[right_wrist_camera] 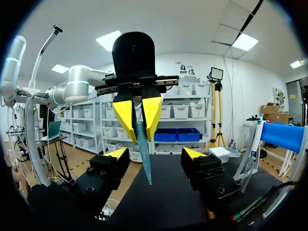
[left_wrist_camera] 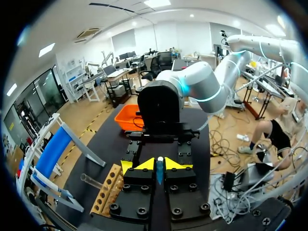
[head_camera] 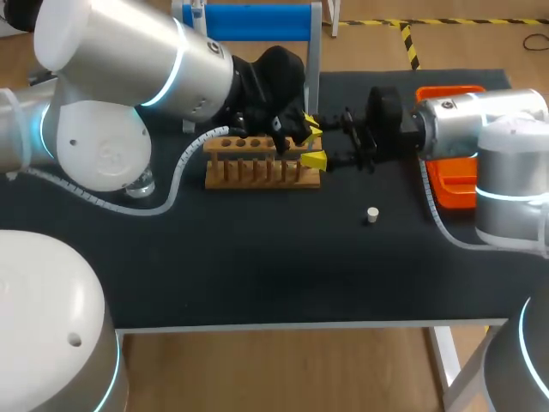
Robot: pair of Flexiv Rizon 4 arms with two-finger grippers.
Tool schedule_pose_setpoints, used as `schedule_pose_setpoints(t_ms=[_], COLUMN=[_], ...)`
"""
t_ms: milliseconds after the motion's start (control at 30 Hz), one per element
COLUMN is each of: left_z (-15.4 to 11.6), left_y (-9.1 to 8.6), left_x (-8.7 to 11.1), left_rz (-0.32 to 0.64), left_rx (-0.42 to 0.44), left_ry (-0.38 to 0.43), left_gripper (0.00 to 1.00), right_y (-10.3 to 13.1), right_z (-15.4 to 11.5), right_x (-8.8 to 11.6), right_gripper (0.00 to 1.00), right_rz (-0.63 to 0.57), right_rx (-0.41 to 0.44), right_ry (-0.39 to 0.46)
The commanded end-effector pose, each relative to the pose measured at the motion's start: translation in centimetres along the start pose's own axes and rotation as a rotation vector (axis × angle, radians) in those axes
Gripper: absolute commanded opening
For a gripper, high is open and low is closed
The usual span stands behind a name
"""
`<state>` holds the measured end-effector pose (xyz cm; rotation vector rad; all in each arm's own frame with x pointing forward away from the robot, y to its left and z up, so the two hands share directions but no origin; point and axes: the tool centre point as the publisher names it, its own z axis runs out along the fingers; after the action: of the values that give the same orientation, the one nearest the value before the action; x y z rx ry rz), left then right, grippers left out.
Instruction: Invert the test tube, pick up the pipette, mount the tip to pipette, aspirate from beaker and dispense into the tube, eject the tip, return the pipette, and cap with the stopper.
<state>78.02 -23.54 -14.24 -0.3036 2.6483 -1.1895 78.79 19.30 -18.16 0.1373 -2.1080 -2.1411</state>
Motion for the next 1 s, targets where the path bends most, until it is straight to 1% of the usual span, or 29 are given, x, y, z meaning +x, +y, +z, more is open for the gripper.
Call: schedule_pose_setpoints(t_ms=[33,67,367,600,633,667,733,767,800,1000], left_z=[-0.1,-0.1,-0.1,-0.1,-0.1,-0.1,-0.1,-0.1,-0.1,-0.1], left_y=[-0.1,-0.1,-0.1,-0.1,-0.1,-0.1,-0.1,-0.1,-0.1,-0.1], left_x=[0.0,0.0,0.0,0.0,0.0,0.0,0.0,0.0,0.0,0.0], left_rz=[-0.001,-0.001,-0.001,-0.001,-0.001,-0.001,-0.001,-0.001,-0.001,-0.001], left_rx=[-0.006,-0.006,-0.006,-0.006,-0.006,-0.006,-0.006,-0.006,-0.006,-0.006], left_ry=[0.001,0.001,0.001,0.001,0.001,0.001,0.001,0.001,0.001,0.001], left_gripper=[0.0,0.0,0.0,0.0,0.0,0.0,0.0,0.0,0.0,0.0], right_y=[0.1,0.1,0.3,0.3,0.3,0.4,0.4,0.3,0.3,0.3], right_z=[0.1,0.1,0.1,0.1,0.1,0.0,0.0,0.0,0.0,-0.2], right_x=[0.1,0.2,0.6,1.1,1.1,1.2,1.2,1.3,1.3,1.4], right_gripper=[0.59,0.51,0.42,0.39,0.36,0.3,0.14,0.03,0.0,0.0], right_rz=[0.0,0.0,-0.006,-0.004,-0.004,-0.004,-0.003,-0.002,-0.002,-0.003], right_rx=[0.003,0.003,0.007,0.009,0.009,0.009,0.008,0.008,0.007,0.001], right_ry=[-0.001,-0.001,-0.004,-0.005,-0.004,-0.005,-0.005,-0.005,-0.005,-0.005])
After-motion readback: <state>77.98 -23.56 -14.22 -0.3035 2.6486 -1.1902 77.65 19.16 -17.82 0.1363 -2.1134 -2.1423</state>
